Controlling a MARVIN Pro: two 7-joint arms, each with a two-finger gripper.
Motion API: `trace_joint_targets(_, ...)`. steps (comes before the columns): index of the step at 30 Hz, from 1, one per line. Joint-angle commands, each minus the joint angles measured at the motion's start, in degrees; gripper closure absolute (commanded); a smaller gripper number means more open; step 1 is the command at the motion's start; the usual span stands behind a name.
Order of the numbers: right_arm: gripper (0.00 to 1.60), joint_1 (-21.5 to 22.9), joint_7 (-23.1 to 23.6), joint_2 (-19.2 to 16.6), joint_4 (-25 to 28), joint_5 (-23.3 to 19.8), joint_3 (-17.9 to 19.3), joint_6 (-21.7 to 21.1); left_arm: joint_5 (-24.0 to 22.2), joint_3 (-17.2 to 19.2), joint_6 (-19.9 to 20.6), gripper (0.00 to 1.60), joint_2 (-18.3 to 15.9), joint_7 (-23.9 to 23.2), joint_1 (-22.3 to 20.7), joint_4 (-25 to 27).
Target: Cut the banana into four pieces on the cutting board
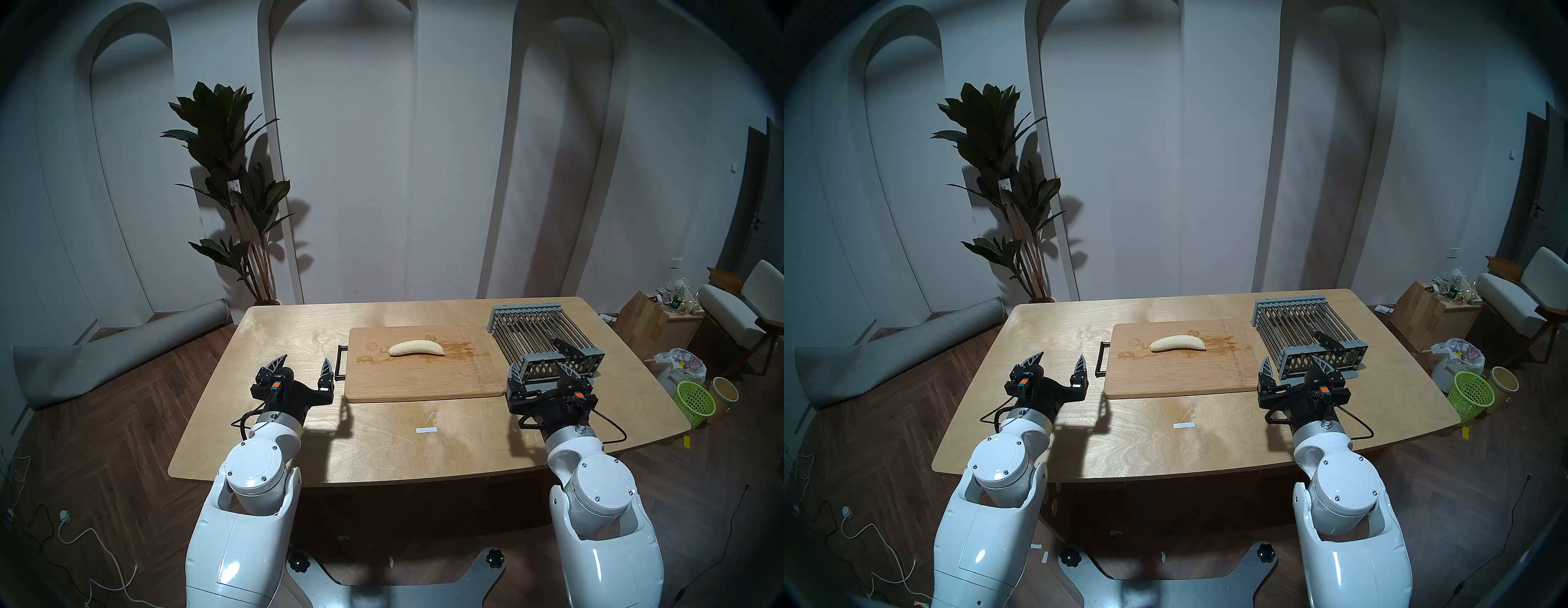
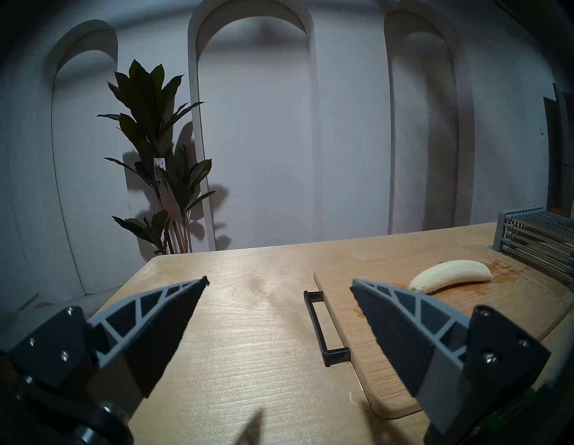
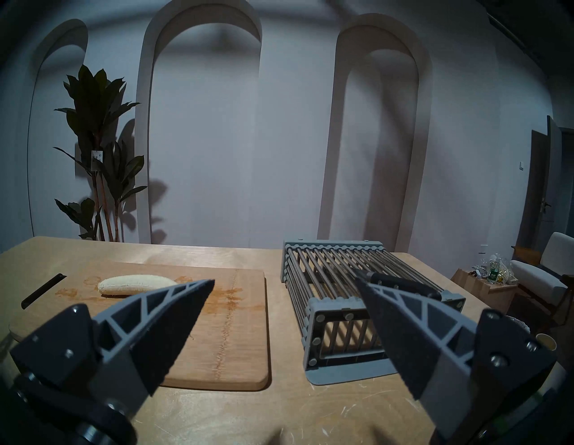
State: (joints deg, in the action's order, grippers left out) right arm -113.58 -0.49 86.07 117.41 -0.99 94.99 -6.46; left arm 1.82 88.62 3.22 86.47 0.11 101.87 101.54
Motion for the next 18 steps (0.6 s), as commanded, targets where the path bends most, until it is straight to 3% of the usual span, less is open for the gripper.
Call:
trace_joint_targets(1,0.0,-1.62,0.77,-1.45,5.0,-0.1,1.88,-2.72,1.14,-0.69,0.34,0.0,-0.53,0.0,-1.96,-0.17)
trace_joint_targets(14,0.0,-2.2,1.75,-3.29,8.34,-1.58,8.82,-7.07,1.11,-1.06,0.42,0.0,-0.86,0.48,-2.08,-0.3)
trace_joint_targets(18,0.0,-1.79,2.06,-2.92,6.94,-3.03,10.58,-7.0,1.03,-1.12,0.43,0.0,-0.95,0.54,-2.1,-0.3)
